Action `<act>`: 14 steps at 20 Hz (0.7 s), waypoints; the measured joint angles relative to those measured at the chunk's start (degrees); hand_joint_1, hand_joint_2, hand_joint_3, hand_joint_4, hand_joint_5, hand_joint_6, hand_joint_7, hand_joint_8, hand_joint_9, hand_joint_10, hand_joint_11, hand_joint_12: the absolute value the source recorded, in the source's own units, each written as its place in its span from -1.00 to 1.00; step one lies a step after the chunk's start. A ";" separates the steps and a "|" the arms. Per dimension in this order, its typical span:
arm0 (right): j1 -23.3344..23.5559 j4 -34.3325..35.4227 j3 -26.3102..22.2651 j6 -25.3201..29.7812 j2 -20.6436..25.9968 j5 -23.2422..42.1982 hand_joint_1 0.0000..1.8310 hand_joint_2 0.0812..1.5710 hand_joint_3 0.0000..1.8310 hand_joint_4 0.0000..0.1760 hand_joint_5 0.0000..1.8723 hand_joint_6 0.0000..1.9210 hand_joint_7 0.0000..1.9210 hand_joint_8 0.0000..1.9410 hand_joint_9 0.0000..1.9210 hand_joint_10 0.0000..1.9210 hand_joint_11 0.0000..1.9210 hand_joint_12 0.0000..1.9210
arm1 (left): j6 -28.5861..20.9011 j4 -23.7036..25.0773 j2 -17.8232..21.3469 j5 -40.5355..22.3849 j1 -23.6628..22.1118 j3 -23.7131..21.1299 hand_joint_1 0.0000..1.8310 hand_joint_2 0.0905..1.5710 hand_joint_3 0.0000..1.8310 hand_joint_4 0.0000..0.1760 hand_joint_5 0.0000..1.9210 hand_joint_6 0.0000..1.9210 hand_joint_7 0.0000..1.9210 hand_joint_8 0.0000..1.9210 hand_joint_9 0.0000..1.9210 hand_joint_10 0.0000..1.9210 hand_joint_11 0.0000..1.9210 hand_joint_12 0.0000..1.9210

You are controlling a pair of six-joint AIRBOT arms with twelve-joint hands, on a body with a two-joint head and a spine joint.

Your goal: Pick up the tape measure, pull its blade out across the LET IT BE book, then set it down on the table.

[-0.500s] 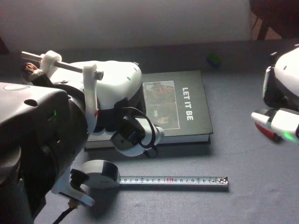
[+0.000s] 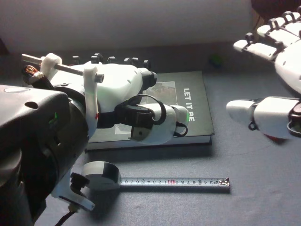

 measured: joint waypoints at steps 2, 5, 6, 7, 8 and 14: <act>0.00 0.83 0.00 1.51 -0.02 0.20 -1.00 0.40 -0.99 0.67 -0.91 -1.00 -0.97 -1.00 -1.00 -1.00 -1.00 -0.91 | 0.02 1.03 0.00 -0.98 -0.28 -0.22 -0.95 0.51 -1.00 -0.32 -0.82 -1.00 -0.83 -1.00 -0.83 -1.00 -1.00 -0.38; -1.33 0.33 0.07 3.82 0.59 0.76 -1.00 0.40 -0.99 0.67 -0.91 -1.00 -0.96 -0.99 -1.00 -1.00 -1.00 -0.91 | -0.63 -0.98 0.02 -5.05 -2.97 -1.07 -0.93 0.49 -1.00 -0.33 -0.79 -0.99 -0.82 -0.99 -0.84 -1.00 -1.00 -0.39; -2.10 0.02 0.26 5.51 0.74 0.11 -1.00 0.40 -0.99 0.66 -0.91 -1.00 -0.96 -0.99 -1.00 -1.00 -1.00 -0.91 | -0.63 -1.53 0.02 -6.49 -4.20 -1.18 -0.91 0.47 -1.00 -0.32 -0.80 -1.00 -0.82 -0.99 -0.84 -1.00 -1.00 -0.40; -2.73 -1.09 0.24 8.00 0.83 -0.50 -1.00 0.41 -0.99 0.66 -0.92 -1.00 -0.95 -0.99 -1.00 -1.00 -1.00 -0.89 | -0.61 -1.77 0.13 -8.09 -5.05 -1.29 -0.86 0.43 -1.00 -0.33 -0.80 -1.00 -0.82 -1.00 -0.84 -1.00 -1.00 -0.40; -2.93 -2.12 0.24 9.29 0.92 -1.16 -1.00 0.41 -0.99 0.66 -0.92 -1.00 -0.94 -1.00 -0.99 -1.00 -1.00 -0.84 | -1.36 -2.19 0.17 -9.75 -5.40 -1.70 -0.78 0.39 -1.00 -0.36 -0.79 -0.99 -0.80 -0.99 -0.84 -1.00 -1.00 -0.40; -6.14 -3.04 0.98 13.55 2.14 -6.82 -1.00 0.42 -1.00 0.63 -0.92 -1.00 -0.94 -1.00 -0.99 -1.00 -1.00 -0.78 | -11.04 -7.65 4.00 -14.93 -5.42 -5.70 -0.30 0.21 -1.00 -1.00 -0.78 -1.00 -0.80 -1.00 -0.84 -1.00 -1.00 -0.41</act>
